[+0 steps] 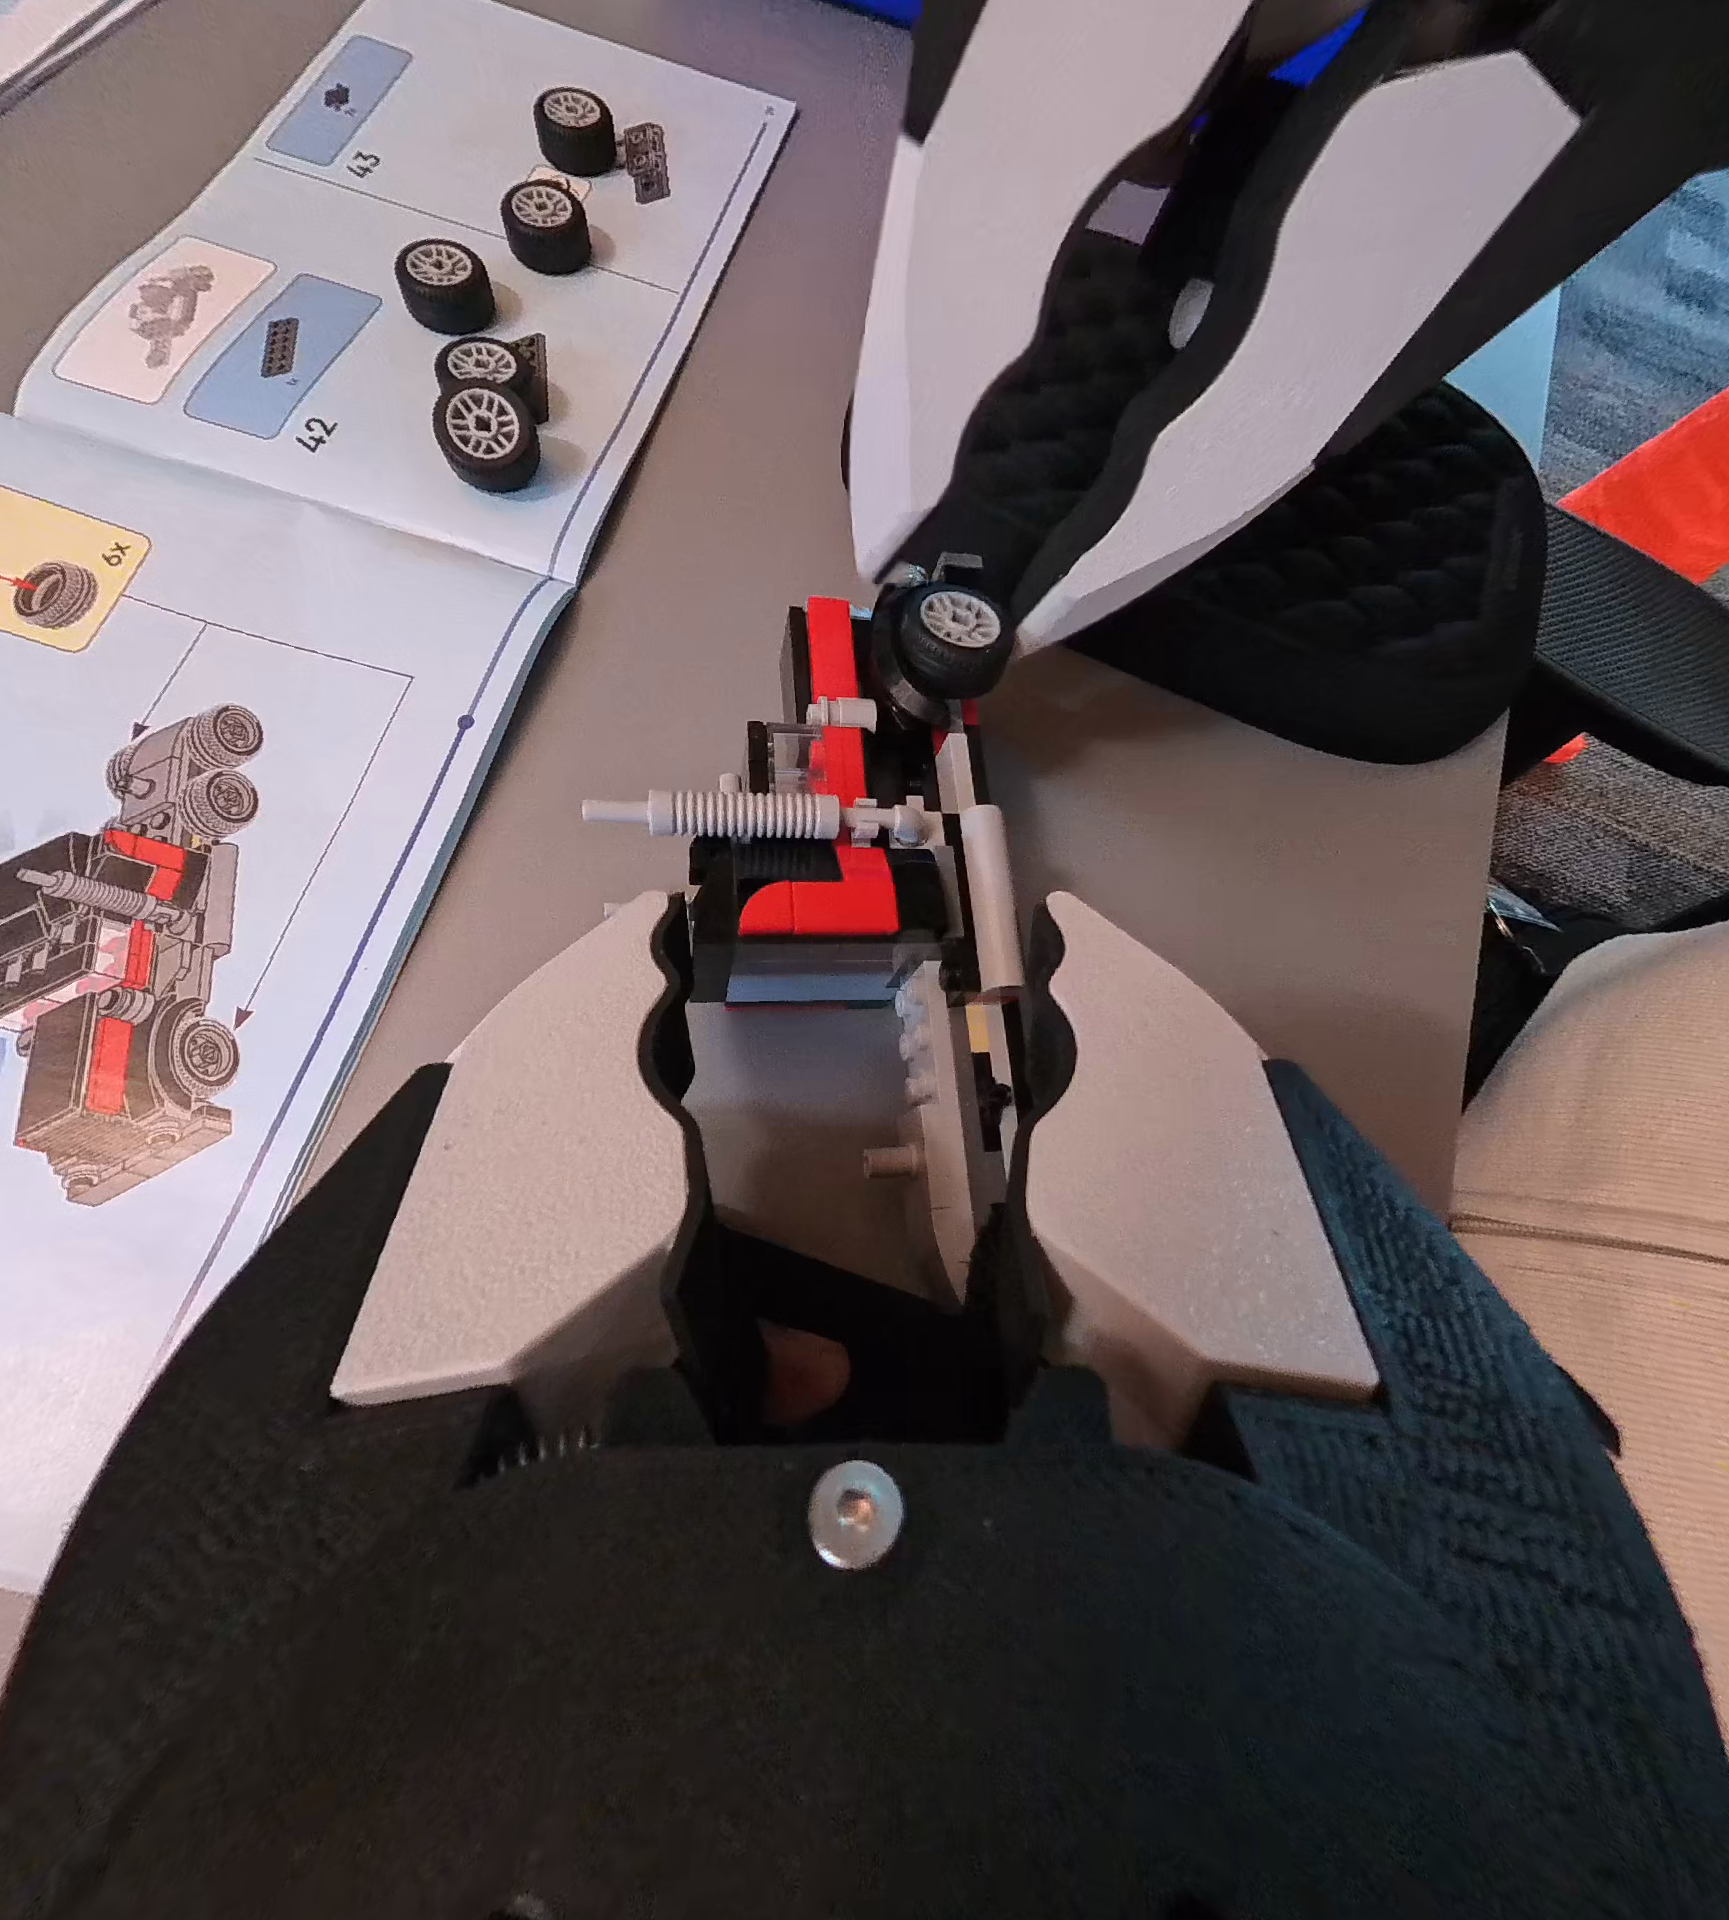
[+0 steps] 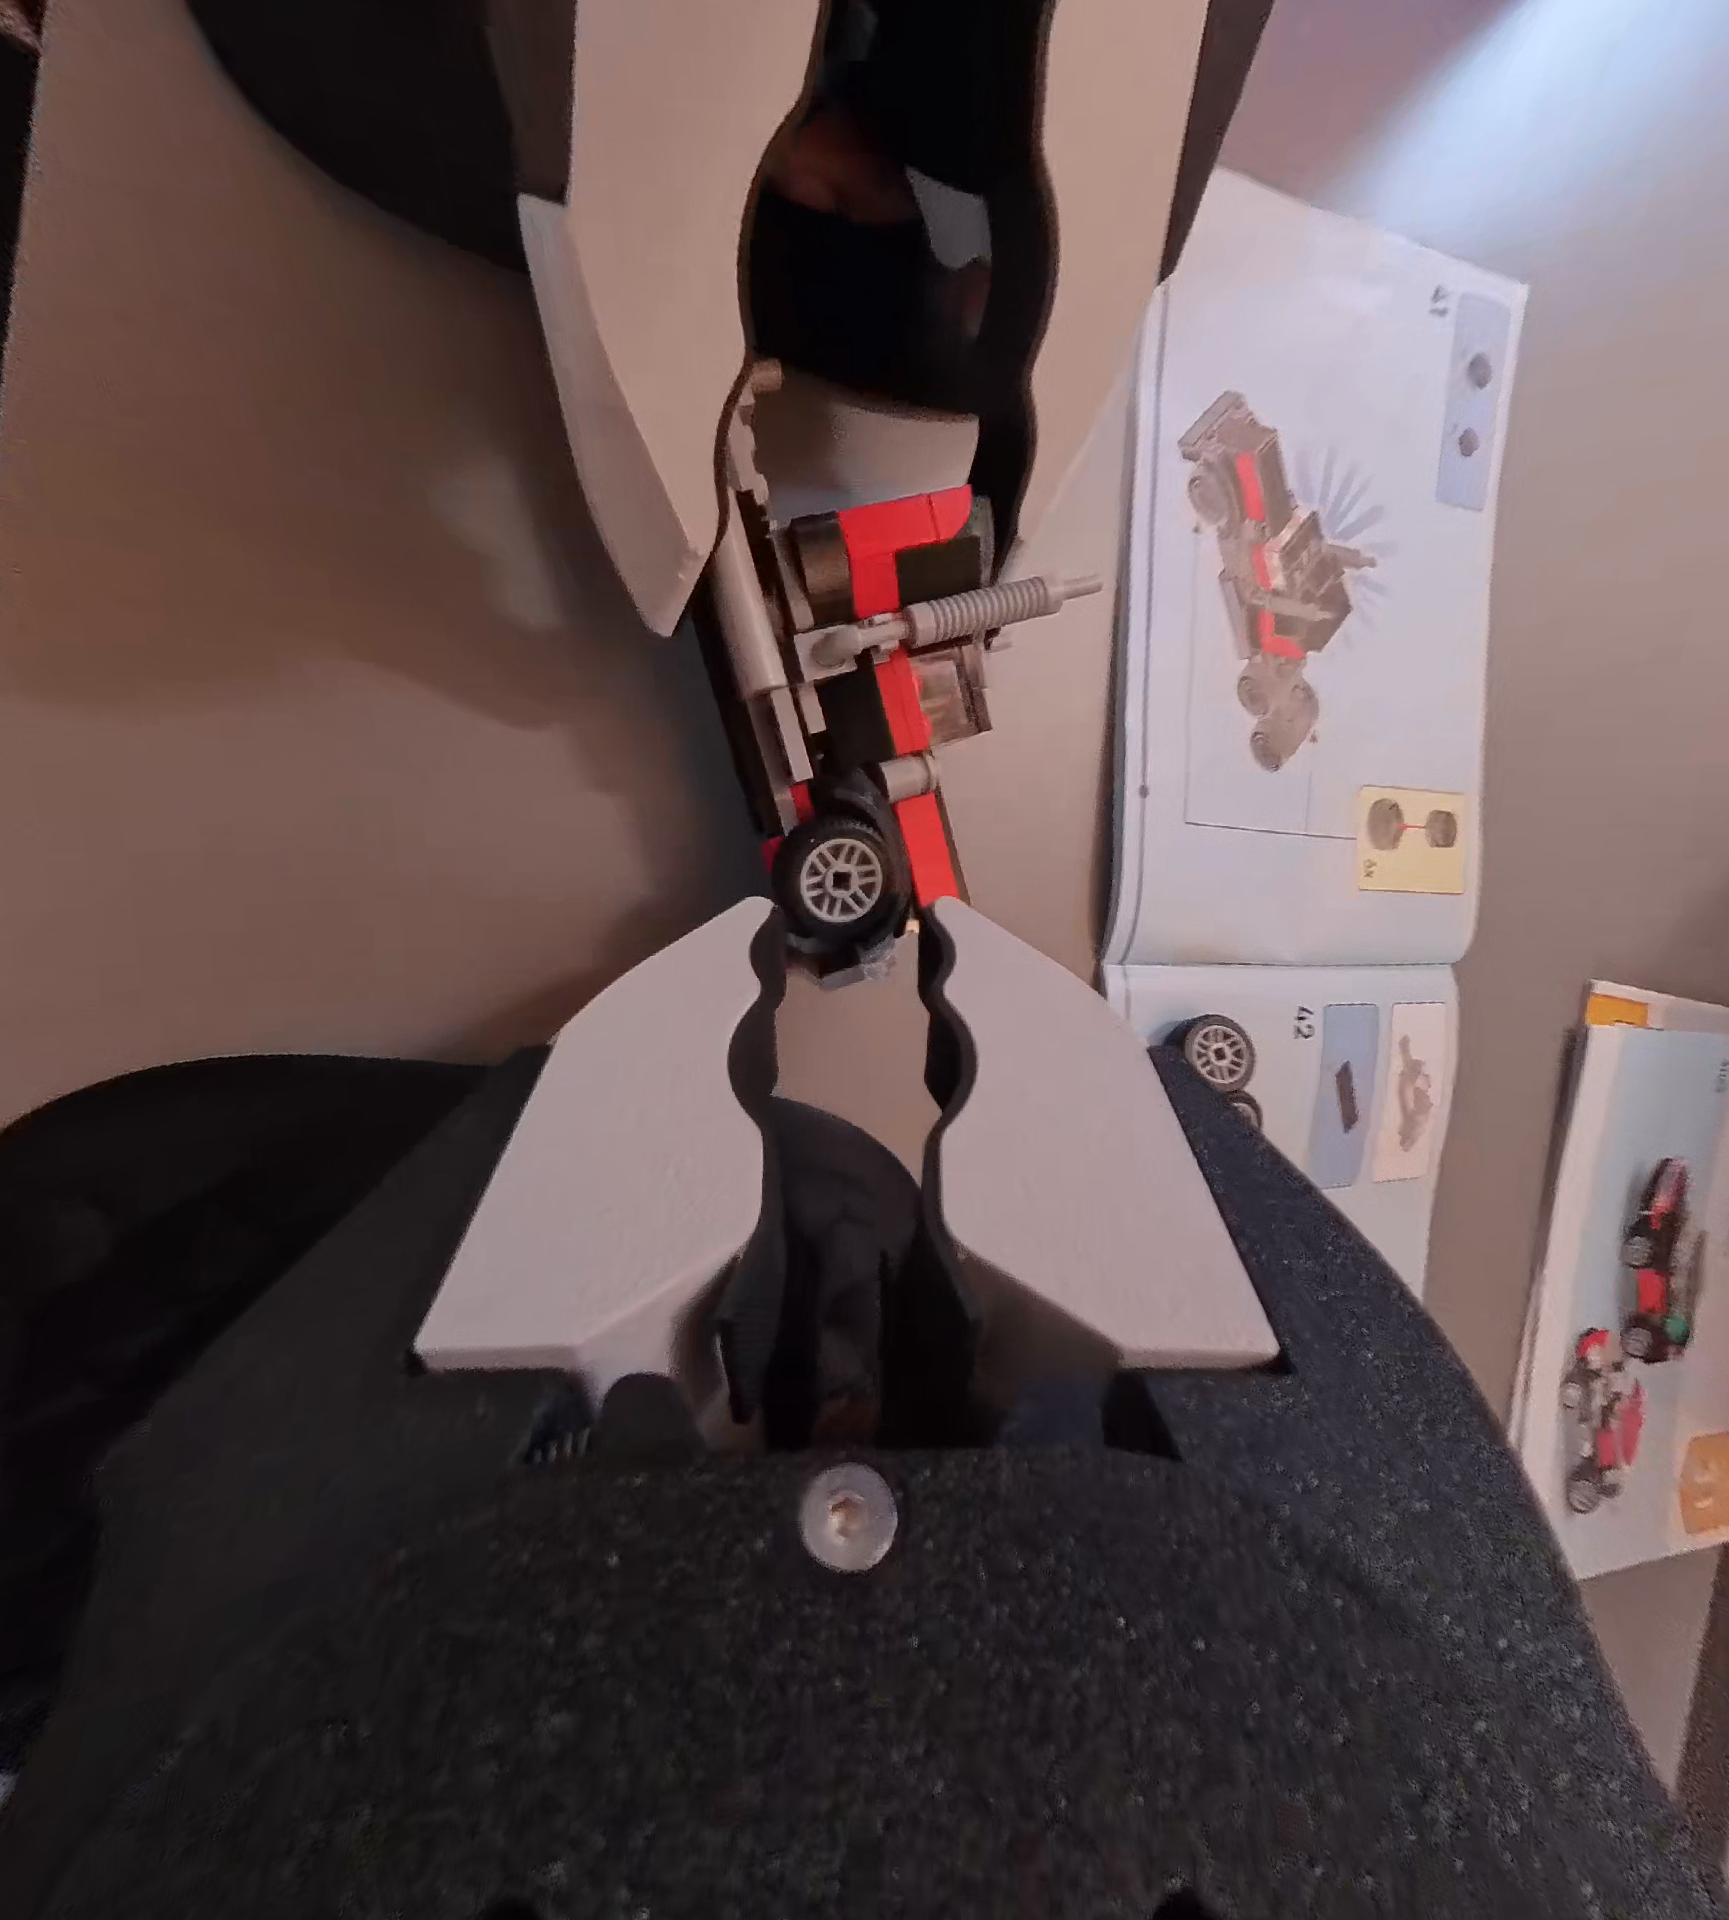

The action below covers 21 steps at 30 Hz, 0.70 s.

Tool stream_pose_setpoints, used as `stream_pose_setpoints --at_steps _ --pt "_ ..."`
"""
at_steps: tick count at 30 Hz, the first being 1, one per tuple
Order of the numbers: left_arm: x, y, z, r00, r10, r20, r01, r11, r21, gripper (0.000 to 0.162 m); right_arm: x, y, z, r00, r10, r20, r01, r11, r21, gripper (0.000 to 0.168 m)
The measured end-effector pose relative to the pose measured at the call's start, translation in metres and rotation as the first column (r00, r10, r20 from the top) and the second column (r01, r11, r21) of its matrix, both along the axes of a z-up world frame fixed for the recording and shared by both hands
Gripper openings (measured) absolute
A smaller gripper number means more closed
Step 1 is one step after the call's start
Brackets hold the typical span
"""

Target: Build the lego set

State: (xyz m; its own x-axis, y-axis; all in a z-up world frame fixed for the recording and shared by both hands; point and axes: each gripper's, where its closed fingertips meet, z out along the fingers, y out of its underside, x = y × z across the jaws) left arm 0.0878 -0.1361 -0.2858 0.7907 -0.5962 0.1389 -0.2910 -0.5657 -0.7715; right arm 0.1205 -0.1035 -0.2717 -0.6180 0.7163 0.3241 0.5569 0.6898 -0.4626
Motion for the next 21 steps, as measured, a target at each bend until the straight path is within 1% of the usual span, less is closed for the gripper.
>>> stream_pose_setpoints --at_steps 3,5,7,9,12,16,21 --pt "0.000 0.000 0.000 1.000 0.001 0.006 -0.001 1.000 -0.006 0.062 -0.001 -0.002 0.007 0.996 0.011 -0.088 -0.011 1.000 0.002 0.026" --pt "0.000 0.000 0.000 1.000 0.001 0.010 -0.001 1.000 -0.010 0.062 0.001 -0.010 0.012 0.987 0.061 -0.151 -0.063 0.998 -0.011 0.015" --pt "0.000 0.000 0.000 1.000 0.001 0.010 -0.001 1.000 -0.011 0.062 0.001 -0.014 0.013 0.972 0.103 -0.211 -0.103 0.995 0.012 0.012" --pt "0.000 0.000 0.000 1.000 0.005 0.005 -0.005 1.000 -0.009 0.063 0.000 -0.011 0.011 0.970 0.098 -0.223 -0.092 0.995 0.039 0.012" --pt "-0.001 0.001 0.000 1.000 0.012 0.007 -0.012 1.000 -0.011 0.063 -0.001 -0.010 0.010 0.966 0.100 -0.240 -0.093 0.995 0.041 0.009" --pt "-0.001 0.001 0.000 1.000 0.013 0.007 -0.013 1.000 -0.011 0.063 0.001 -0.002 0.008 0.967 0.058 -0.247 -0.046 0.998 0.053 0.010" --pt "-0.001 0.001 0.000 1.000 0.013 0.011 -0.013 1.000 -0.012 0.062 0.002 -0.002 0.004 0.970 0.013 -0.243 -0.006 0.999 0.032 0.010"
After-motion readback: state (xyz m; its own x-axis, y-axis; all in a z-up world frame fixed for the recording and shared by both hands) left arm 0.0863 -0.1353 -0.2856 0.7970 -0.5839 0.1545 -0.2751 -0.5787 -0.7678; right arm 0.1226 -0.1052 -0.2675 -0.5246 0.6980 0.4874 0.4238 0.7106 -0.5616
